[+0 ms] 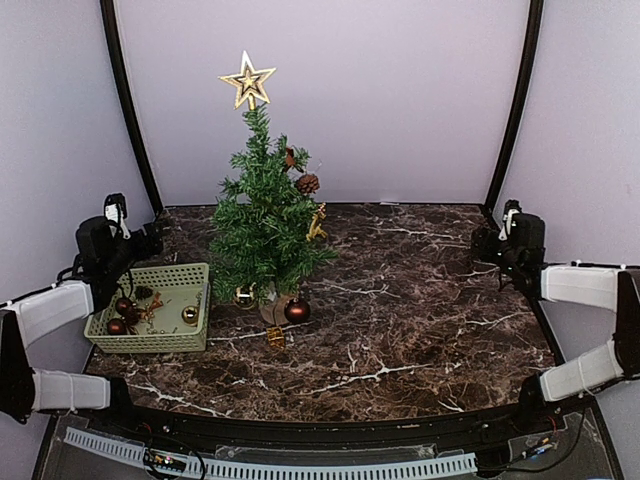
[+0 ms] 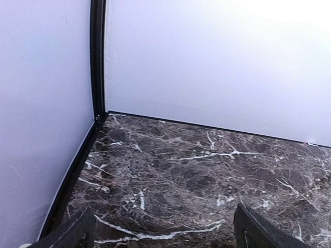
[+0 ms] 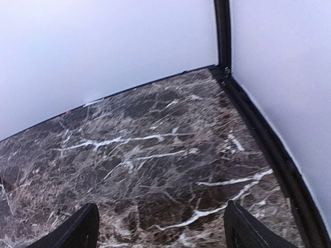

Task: Decorate the small christmas tree

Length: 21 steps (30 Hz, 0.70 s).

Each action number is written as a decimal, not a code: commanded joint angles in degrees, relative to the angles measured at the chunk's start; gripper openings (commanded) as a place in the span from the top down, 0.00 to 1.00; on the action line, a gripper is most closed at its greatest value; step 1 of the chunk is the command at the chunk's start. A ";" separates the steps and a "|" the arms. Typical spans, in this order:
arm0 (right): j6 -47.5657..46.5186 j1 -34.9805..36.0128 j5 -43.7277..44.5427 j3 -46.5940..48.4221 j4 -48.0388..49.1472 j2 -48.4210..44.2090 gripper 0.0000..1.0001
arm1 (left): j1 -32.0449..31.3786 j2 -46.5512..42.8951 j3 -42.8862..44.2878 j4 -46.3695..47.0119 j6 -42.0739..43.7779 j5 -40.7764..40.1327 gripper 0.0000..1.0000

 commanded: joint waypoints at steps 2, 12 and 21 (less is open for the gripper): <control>-5.10 -6.35 -0.62 -8.49 11.57 -8.44 0.15 | 1.36 2.24 -6.27 14.93 8.11 -6.73 0.03; -9.64 -9.19 -0.86 -19.82 25.94 -12.71 0.15 | 1.49 6.59 -14.30 28.61 5.61 -6.93 0.02; -10.61 -9.20 -0.02 -20.90 26.83 -12.95 0.16 | 1.53 5.91 -15.76 29.29 4.84 -5.75 0.02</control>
